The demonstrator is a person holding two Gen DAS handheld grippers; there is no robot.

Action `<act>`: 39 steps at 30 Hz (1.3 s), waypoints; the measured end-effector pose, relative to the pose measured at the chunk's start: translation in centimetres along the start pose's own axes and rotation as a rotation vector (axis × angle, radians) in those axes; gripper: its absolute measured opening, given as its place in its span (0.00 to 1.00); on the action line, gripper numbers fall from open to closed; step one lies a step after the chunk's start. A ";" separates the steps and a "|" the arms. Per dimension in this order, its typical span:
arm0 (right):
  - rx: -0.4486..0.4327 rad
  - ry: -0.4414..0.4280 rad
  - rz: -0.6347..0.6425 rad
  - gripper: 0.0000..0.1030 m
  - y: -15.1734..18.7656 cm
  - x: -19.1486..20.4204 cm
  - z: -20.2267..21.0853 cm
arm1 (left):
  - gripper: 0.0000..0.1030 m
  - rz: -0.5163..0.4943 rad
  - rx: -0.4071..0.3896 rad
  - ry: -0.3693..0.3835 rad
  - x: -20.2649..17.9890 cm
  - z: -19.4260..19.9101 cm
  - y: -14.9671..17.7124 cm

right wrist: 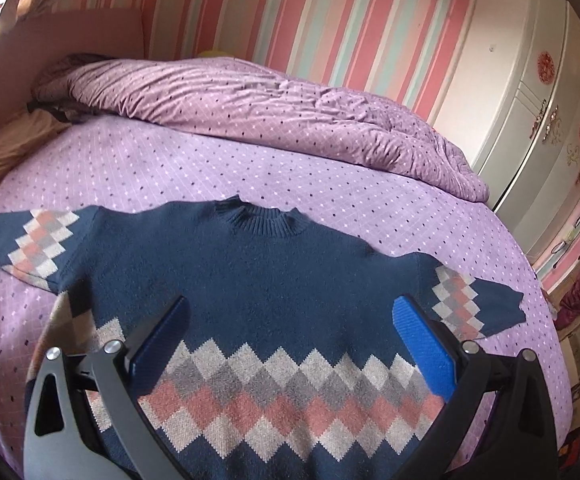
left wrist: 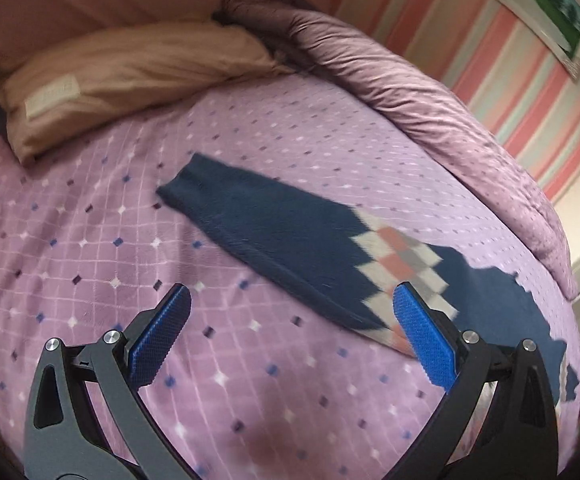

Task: Fold small clothes
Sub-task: 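Lower the left tool onto a sleeve cuff and close on it, then lift the held sleeve with the left tool and fold it across the body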

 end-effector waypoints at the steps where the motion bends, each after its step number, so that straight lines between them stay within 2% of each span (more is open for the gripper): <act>1: 0.001 0.002 0.012 0.99 -0.2 0.3 -0.2 | 0.97 0.011 0.001 -0.005 0.6 -0.9 -0.5; 3: -0.003 0.009 0.036 0.99 -0.6 1.0 -0.4 | 0.97 0.008 -0.009 -0.028 1.1 -2.5 -1.4; 7: -0.008 0.011 0.067 0.99 -1.4 2.3 -1.0 | 0.96 -0.002 -0.014 -0.023 1.6 -5.2 -2.9; 8: -0.003 0.013 0.073 0.99 -1.5 2.6 -1.2 | 0.94 0.001 -0.009 -0.018 1.7 -5.8 -3.2; 11: 0.011 0.022 0.085 0.99 -1.5 2.9 -1.7 | 0.79 0.019 0.023 -0.014 2.1 -7.7 -3.9; 14: 0.028 0.028 0.085 0.99 -1.2 2.7 -2.2 | 0.74 0.010 0.037 -0.023 2.2 -8.8 -4.3; 16: 0.039 0.031 0.083 0.99 -0.9 2.6 -2.5 | 0.65 -0.015 0.024 -0.051 1.9 -9.0 -4.3; 18: 0.046 0.030 0.081 0.99 -0.7 2.4 -2.9 | 0.45 -0.021 0.017 -0.068 2.0 -9.0 -4.5; 20: 0.048 0.029 0.081 0.99 -0.5 2.3 -3.1 | 0.32 -0.026 0.014 -0.086 2.2 -9.1 -4.7; 23: 0.045 0.032 0.080 0.99 -0.4 2.2 -3.2 | 0.23 -0.020 0.005 -0.080 2.5 -8.9 -5.0; 28: 0.049 0.033 0.075 0.99 -0.3 2.0 -3.5 | 0.16 -0.111 -0.048 -0.113 0.5 -7.7 -4.6; 34: 0.052 0.033 0.061 0.99 0.0 1.5 -3.8 | 0.12 -0.190 -0.072 -0.088 -2.6 -6.3 -4.4; 39: 0.046 0.028 0.045 0.99 0.4 0.9 -3.9 | 0.11 -0.283 -0.087 -0.070 -6.1 -5.5 -2.9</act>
Point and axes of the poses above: each gripper's, at about its wrist camera, not at the fingertips, and z roughly against the way its jaws point, x to its left, y to its underside, the point moved 1 cm from there along -z, roughly the way its jaws point, and after that the axes turned 15 degrees about z, right-handed, at the moved point
